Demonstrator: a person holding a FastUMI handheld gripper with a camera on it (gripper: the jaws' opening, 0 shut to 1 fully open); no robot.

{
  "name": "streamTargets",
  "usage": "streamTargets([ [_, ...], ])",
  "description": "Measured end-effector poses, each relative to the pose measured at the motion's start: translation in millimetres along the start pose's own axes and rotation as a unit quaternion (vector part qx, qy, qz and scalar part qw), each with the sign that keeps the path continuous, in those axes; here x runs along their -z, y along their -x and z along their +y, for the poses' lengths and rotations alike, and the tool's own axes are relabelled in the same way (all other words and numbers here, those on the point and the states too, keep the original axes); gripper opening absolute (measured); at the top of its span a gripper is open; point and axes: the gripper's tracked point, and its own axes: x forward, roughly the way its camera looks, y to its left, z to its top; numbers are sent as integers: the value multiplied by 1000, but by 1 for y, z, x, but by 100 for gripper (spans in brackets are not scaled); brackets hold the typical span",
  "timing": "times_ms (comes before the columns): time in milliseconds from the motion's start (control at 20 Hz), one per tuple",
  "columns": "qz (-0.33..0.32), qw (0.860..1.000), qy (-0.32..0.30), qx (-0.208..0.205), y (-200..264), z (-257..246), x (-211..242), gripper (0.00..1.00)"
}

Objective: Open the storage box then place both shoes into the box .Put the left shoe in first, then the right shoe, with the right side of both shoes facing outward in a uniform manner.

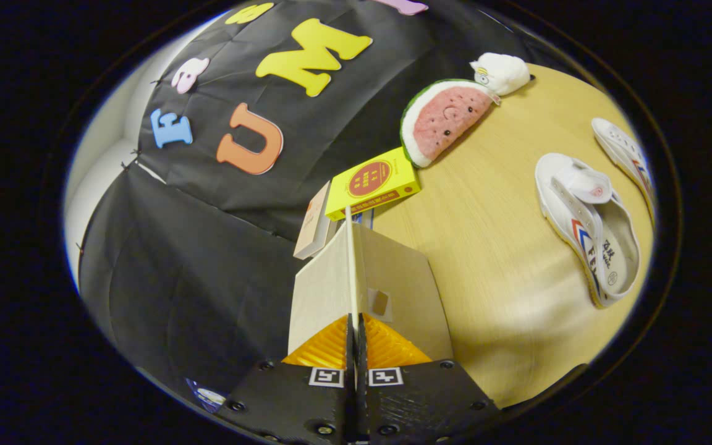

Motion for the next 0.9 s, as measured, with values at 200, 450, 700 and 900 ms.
streamTargets([
  [200, -8, 999, 40, -11, 16, 42, -11, 0],
  [450, -17, 992, 115, -42, 27, 134, -13, 0],
  [700, -7, 980, 181, -83, 0, 229, 25, 0],
  [900, 7, 974, 208, -88, -34, 271, 63, 0],
])
